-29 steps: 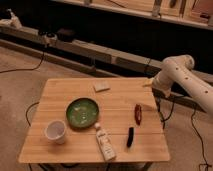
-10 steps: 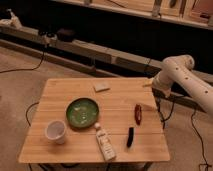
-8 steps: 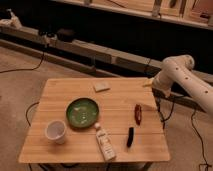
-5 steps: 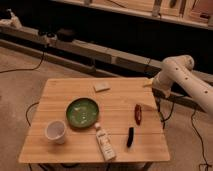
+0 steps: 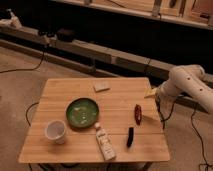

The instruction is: Knock the eraser over

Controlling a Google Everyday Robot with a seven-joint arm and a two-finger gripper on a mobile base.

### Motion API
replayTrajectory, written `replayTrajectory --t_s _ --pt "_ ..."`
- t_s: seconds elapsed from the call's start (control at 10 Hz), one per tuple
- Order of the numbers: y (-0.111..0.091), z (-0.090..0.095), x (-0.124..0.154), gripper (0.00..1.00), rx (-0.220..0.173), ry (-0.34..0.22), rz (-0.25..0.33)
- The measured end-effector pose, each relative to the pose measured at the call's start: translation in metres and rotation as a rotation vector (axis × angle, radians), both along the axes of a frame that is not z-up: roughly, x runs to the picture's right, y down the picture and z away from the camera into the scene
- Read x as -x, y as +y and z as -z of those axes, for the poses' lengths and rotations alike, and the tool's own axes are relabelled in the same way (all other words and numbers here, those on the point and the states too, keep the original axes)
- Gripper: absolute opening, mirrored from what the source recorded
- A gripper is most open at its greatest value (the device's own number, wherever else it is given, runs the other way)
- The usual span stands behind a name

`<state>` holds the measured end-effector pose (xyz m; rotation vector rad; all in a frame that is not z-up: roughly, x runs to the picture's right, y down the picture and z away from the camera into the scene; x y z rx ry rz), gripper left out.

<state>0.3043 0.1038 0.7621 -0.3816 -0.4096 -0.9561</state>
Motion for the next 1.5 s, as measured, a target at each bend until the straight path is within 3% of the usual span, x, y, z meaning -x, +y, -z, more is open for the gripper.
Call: replayTrajectory --t_s 0.3,0.5,0.6,0.7,0.8,1.2,1.3,1.5 --pt "0.048 0.022 -0.001 0.24 0.05 -0.049 -0.081" --pt "0.079 0.028 0.018 0.06 0.097 -0.138 -0.082" --pt "0.095 0.029 0.033 0.01 0.127 -0.194 -0.056" --pt "0.114 0.032 0.047 0.0 0.161 -0.246 -0.006" --pt "0.123 0.033 0.051 0.0 0.178 -0.262 0.034" --pt "0.152 0.033 0.072 0.0 0.273 -0.281 0.238" --pt "0.155 0.029 0.081 0.0 0.291 -0.285 0.275" --pt "0.145 0.018 0.1 0.0 0.292 -0.289 0.287"
